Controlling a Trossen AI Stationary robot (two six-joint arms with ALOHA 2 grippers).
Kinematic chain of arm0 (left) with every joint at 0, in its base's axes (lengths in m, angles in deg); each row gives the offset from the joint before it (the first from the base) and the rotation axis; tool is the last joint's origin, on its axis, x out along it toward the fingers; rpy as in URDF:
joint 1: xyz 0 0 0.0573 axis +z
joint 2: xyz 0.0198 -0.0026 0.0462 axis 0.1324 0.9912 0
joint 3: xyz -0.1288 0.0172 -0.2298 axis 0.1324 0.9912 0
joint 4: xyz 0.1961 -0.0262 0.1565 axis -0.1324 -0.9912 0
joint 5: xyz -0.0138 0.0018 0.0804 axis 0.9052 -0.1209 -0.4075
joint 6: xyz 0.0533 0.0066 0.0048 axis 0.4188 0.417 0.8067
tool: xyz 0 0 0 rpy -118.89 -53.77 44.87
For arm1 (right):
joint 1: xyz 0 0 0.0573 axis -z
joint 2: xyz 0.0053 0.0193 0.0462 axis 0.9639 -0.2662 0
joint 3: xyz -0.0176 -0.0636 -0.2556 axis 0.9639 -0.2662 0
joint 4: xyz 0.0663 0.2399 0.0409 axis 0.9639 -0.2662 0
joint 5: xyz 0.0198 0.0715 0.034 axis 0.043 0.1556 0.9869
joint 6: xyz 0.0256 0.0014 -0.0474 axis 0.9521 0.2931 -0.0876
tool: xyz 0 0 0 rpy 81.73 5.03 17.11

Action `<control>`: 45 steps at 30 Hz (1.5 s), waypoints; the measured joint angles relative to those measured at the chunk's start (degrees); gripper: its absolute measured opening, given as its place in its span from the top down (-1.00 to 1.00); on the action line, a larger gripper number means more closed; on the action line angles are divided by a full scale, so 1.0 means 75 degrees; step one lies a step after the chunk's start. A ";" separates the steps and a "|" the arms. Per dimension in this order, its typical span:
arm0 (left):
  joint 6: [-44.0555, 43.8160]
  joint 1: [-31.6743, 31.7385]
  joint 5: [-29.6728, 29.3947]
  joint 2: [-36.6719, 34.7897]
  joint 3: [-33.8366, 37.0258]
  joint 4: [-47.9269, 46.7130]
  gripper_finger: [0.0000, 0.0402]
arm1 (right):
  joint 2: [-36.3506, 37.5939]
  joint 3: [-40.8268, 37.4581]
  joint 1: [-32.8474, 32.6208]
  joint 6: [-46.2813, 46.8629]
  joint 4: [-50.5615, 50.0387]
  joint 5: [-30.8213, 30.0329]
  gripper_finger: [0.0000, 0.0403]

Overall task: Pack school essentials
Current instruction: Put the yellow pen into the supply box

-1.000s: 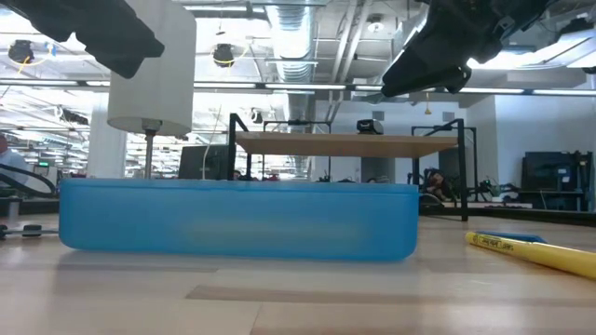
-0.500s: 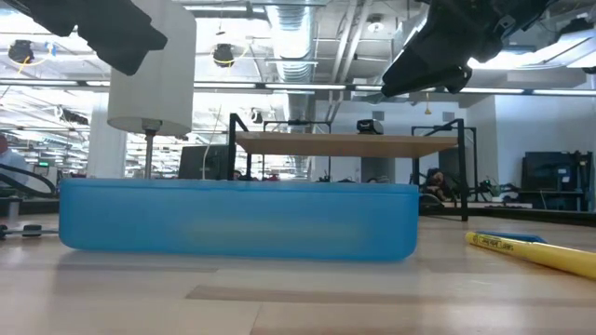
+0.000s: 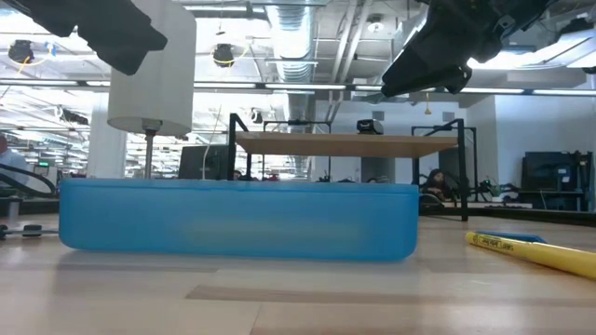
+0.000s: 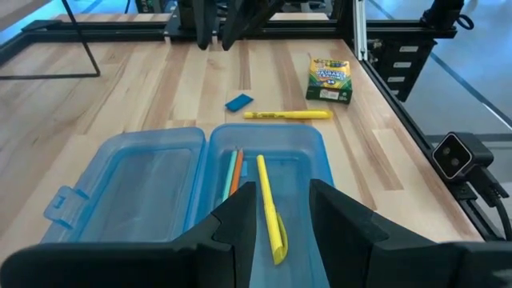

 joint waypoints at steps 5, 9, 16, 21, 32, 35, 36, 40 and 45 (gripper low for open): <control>0.0088 0.0000 0.0001 0.0000 0.0000 -0.0025 0.49 | 0.0000 0.0000 0.0000 0.0033 -0.0018 -0.0016 0.37; 0.0089 0.0000 0.0001 0.0000 0.0000 -0.0022 0.49 | 0.0000 0.0000 0.0000 0.0052 -0.0025 -0.0019 0.37; -0.0004 -0.0100 0.0298 -0.0145 -0.0001 -0.0369 0.49 | -0.0003 0.0000 -0.0037 0.0168 -0.0062 -0.0013 0.37; -0.0004 -0.0093 0.0182 -0.0207 -0.0003 -0.0363 0.49 | -0.0003 0.0000 -0.0044 0.0170 -0.0068 -0.0005 0.37; 0.0168 -0.0086 0.0179 -0.0204 -0.0003 -0.0347 0.49 | -0.0003 0.0000 -0.0041 0.0170 -0.0111 0.0010 0.37; 0.0329 -0.0082 0.0166 -0.0204 -0.0003 -0.0324 0.49 | 0.0012 -0.0006 -0.0041 0.0170 -0.0238 0.0013 0.37; 0.0374 -0.0082 0.0115 -0.0204 -0.0003 -0.0290 0.49 | 0.0015 -0.0006 -0.0041 0.0171 -0.0232 0.0010 0.37; 0.0414 -0.0082 -0.0230 -0.0204 -0.0003 -0.0162 0.49 | 0.0017 -0.0006 -0.0041 0.0170 -0.0231 0.0013 0.37; 0.0747 -0.0079 -0.0322 -0.0204 -0.0003 0.0033 0.49 | 0.0018 -0.0006 -0.0041 0.0173 -0.0227 0.0013 0.37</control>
